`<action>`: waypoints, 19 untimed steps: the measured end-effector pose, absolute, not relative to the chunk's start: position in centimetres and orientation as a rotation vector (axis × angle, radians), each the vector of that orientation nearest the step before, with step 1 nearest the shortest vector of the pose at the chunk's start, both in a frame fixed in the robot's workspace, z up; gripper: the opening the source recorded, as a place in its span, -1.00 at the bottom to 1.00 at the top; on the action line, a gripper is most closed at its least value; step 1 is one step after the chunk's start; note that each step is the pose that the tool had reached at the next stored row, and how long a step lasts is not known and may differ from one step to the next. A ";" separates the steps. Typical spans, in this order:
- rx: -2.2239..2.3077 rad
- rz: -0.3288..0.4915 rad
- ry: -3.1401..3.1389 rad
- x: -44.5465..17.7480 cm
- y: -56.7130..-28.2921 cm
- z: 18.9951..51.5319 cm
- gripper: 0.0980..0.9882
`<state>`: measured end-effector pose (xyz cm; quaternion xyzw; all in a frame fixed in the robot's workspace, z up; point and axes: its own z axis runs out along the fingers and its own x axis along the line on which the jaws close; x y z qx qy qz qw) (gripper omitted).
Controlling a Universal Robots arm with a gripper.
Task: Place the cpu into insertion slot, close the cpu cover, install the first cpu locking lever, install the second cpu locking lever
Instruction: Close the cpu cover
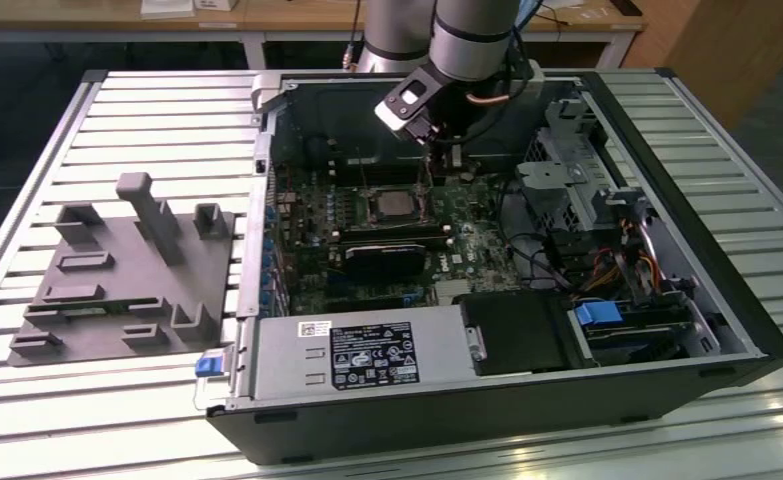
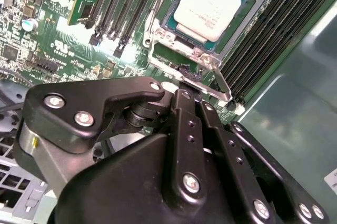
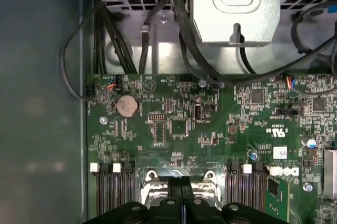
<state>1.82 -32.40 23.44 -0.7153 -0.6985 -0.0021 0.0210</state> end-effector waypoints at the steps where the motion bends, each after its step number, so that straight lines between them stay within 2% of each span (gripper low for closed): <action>1: -2.218 -0.006 -2.165 1.8 -32.4 23.4 -0.98; 19: -2.218 -0.008 -2.166 0.3 -32.4 23.4 -0.98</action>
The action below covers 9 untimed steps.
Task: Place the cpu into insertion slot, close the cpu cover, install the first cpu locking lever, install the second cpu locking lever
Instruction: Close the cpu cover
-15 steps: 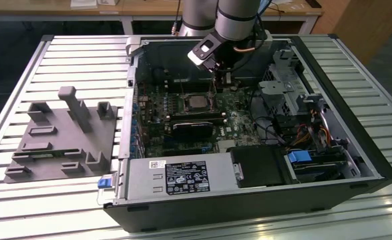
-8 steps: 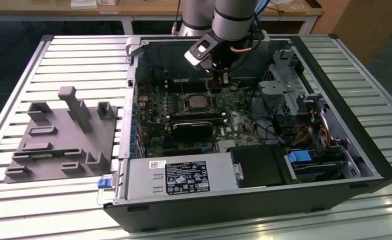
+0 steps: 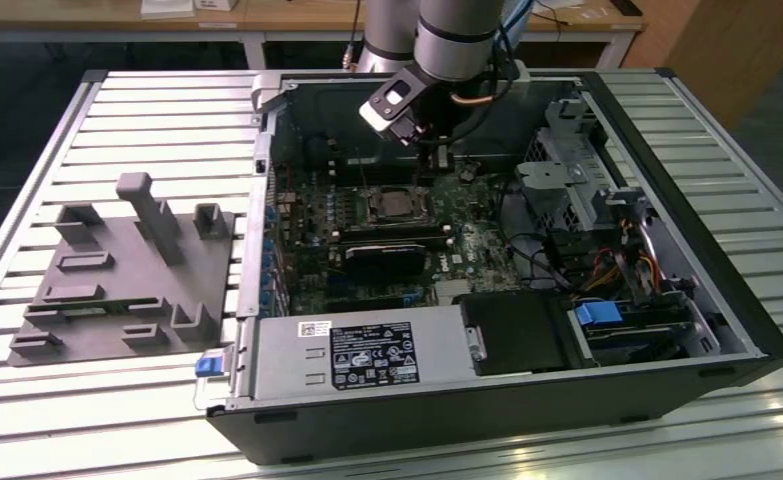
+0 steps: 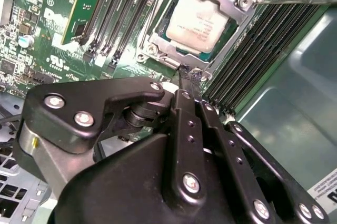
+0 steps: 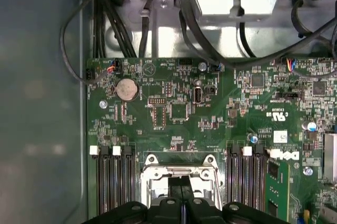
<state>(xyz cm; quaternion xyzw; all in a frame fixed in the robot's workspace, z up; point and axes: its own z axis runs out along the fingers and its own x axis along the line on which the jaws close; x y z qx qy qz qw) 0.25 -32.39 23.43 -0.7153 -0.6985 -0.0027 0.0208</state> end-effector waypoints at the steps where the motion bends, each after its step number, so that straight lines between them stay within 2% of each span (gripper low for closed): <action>1: -2.218 -0.008 -2.166 0.2 -32.4 23.4 -0.98; 9: -2.218 -0.010 -2.166 -0.7 -32.4 23.4 -0.98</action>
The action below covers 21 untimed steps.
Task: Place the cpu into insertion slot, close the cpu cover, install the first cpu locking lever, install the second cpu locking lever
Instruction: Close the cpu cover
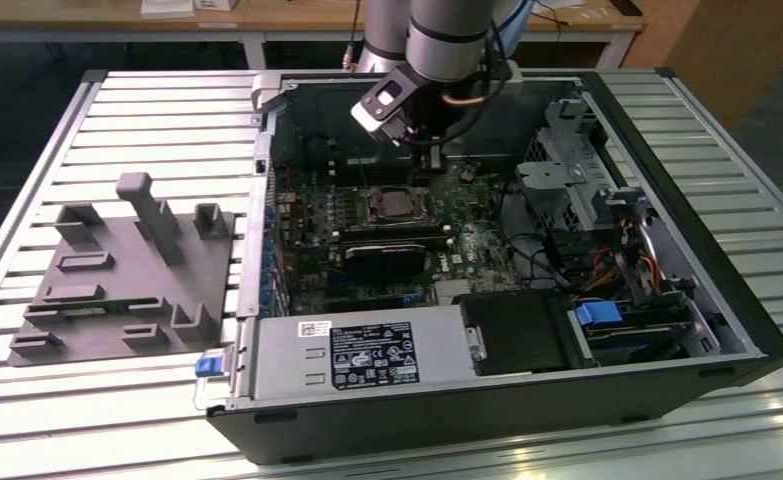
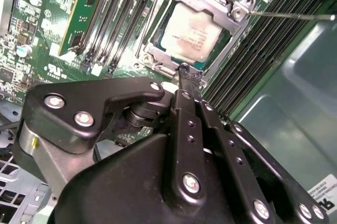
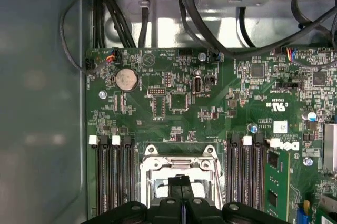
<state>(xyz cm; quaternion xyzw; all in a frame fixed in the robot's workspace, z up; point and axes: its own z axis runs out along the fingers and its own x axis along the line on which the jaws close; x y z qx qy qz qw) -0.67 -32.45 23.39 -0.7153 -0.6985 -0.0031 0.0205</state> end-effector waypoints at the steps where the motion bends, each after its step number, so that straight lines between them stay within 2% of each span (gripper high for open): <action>1: -2.218 -0.010 -2.166 -0.7 -32.5 23.4 -0.98; 21: -2.192 -0.053 -2.211 -2.6 -33.3 22.7 -0.98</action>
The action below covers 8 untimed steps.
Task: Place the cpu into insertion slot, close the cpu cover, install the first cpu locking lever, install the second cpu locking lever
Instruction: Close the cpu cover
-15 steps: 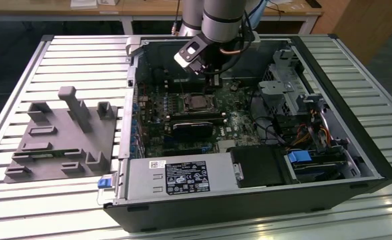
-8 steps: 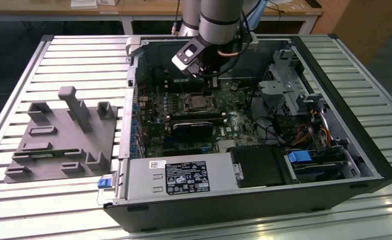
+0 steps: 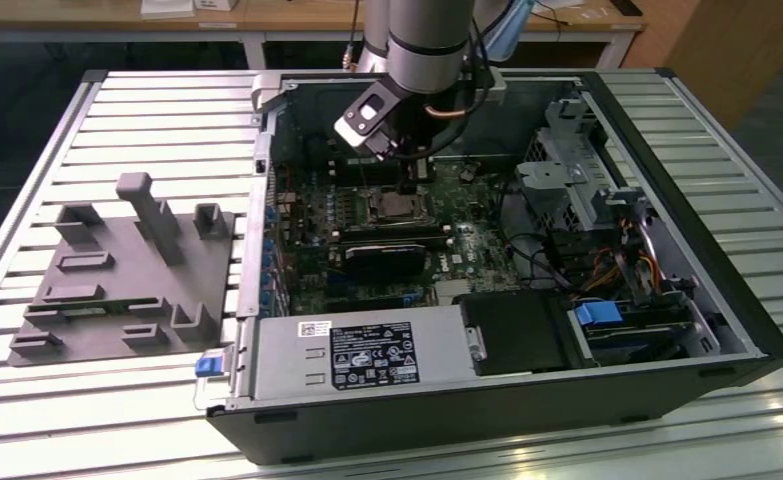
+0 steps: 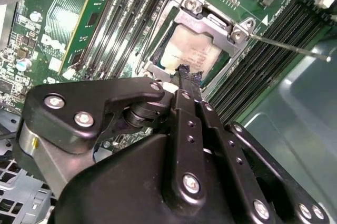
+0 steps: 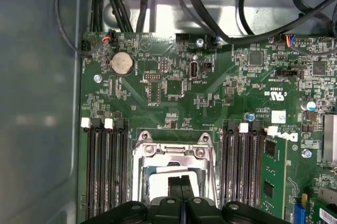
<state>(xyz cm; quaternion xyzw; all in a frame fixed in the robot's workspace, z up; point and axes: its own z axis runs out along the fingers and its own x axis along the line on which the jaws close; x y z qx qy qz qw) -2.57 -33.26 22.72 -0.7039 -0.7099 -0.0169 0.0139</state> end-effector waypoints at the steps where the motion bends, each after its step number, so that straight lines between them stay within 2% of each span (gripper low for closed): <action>1: -2.191 -0.055 -2.214 -2.7 -33.3 22.7 -0.98; 8: -2.183 -0.070 -2.234 -3.4 -33.3 22.1 -0.98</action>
